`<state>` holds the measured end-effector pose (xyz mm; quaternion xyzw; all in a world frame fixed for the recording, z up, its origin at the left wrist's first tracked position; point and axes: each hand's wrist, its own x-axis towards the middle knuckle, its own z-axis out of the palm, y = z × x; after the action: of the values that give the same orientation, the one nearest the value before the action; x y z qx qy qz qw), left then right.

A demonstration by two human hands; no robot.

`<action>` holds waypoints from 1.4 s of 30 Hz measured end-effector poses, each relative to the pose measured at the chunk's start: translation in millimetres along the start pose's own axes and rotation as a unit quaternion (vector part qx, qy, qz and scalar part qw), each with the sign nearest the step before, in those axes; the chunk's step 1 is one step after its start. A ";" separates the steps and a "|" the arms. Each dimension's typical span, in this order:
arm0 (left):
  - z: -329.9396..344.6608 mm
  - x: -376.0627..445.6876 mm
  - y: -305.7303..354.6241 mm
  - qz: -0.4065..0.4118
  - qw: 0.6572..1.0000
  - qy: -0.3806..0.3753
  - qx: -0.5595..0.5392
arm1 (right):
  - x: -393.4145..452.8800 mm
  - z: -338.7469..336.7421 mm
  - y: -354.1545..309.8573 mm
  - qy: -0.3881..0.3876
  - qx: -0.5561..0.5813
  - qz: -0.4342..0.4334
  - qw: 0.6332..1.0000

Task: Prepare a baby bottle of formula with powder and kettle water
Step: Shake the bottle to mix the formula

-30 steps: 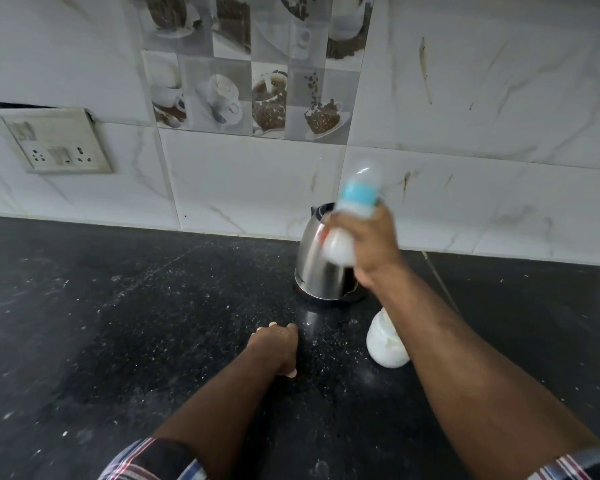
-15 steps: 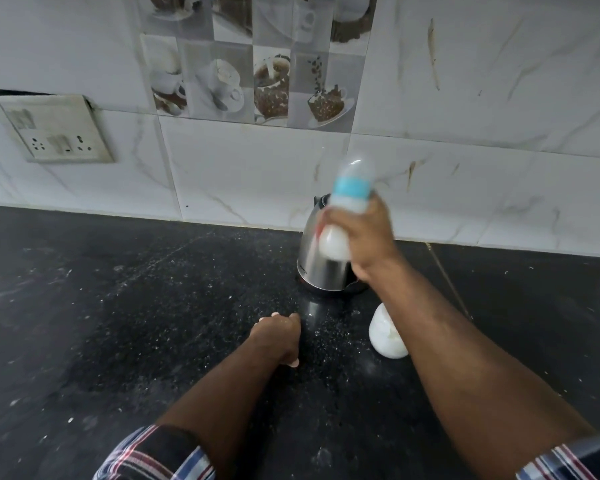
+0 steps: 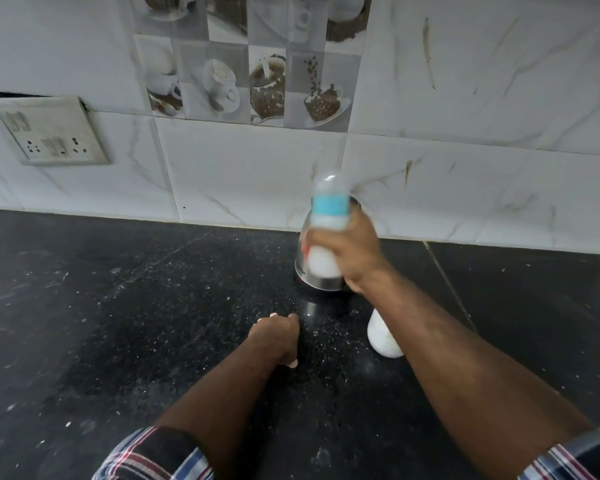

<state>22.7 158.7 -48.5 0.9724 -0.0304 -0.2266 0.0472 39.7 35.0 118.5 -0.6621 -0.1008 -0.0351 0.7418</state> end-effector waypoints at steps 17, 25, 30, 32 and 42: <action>-1.8 0.8 -0.1 0.002 1.000 -0.002 -0.004 | 14.0 -10.1 -8.6 0.035 0.055 -0.057 0.996; 2.1 4.6 -2.7 0.007 1.000 0.007 -0.003 | 18.9 -17.9 -12.7 0.062 0.074 -0.059 0.994; 1.9 4.0 -2.4 0.002 1.000 0.005 0.000 | 0.3 -12.5 0.0 0.011 0.002 -0.006 1.000; 1.6 4.7 -1.9 0.002 1.000 0.008 0.006 | 8.9 -18.5 1.3 0.038 0.002 -0.035 0.999; 2.4 3.8 -2.1 0.003 1.000 0.009 0.004 | 27.3 -22.0 -25.2 0.073 0.160 -0.085 0.981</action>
<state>25.2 160.3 -52.5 0.9744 -0.0338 -0.2177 0.0445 63.9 12.5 146.1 -0.5195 -0.1068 -0.1296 0.8378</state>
